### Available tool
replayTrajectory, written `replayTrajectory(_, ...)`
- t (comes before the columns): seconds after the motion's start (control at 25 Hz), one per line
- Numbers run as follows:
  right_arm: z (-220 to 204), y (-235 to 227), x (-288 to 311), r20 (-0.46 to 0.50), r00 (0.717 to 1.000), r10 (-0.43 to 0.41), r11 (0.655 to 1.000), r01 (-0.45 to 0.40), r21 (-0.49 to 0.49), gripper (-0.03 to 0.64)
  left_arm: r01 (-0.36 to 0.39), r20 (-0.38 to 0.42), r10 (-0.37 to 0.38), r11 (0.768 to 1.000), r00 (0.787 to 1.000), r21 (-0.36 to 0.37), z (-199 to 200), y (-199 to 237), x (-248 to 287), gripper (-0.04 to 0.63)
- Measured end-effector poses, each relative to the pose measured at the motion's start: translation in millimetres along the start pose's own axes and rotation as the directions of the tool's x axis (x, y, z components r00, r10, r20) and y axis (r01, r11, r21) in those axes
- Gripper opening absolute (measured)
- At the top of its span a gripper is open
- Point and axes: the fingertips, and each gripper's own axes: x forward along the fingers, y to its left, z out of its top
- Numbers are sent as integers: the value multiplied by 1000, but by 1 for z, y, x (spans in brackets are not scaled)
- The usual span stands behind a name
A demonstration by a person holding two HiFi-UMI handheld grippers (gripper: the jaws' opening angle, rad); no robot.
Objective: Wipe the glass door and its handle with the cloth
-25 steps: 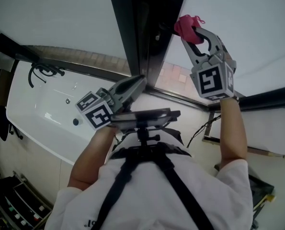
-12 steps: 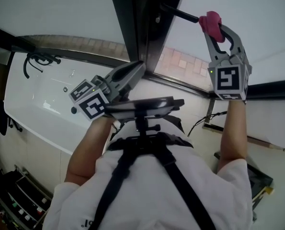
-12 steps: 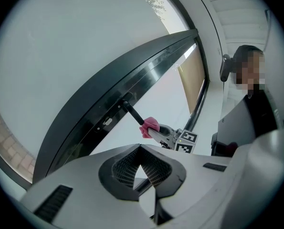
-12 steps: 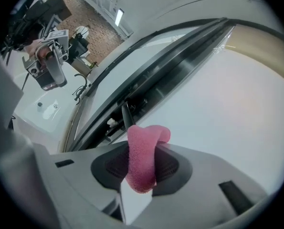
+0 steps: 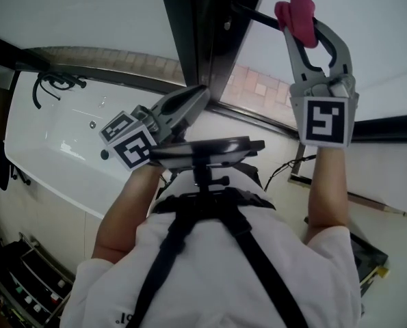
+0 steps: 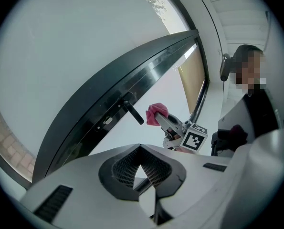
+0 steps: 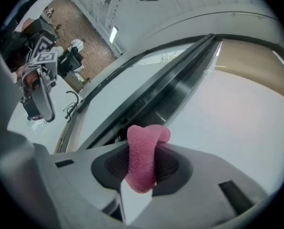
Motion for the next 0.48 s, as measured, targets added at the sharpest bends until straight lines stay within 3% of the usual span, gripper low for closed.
replayTrajectory(0.2,28,42,28,84,989,118,989,-124,74,106,-14,16,14,1000,1000,3,0,4,-3,-8)
replayTrajectory(0.48,45,83,61,164,961,221,943,-254,216,106,-33,31,33,999,999,-3,-2,8,-7,-8)
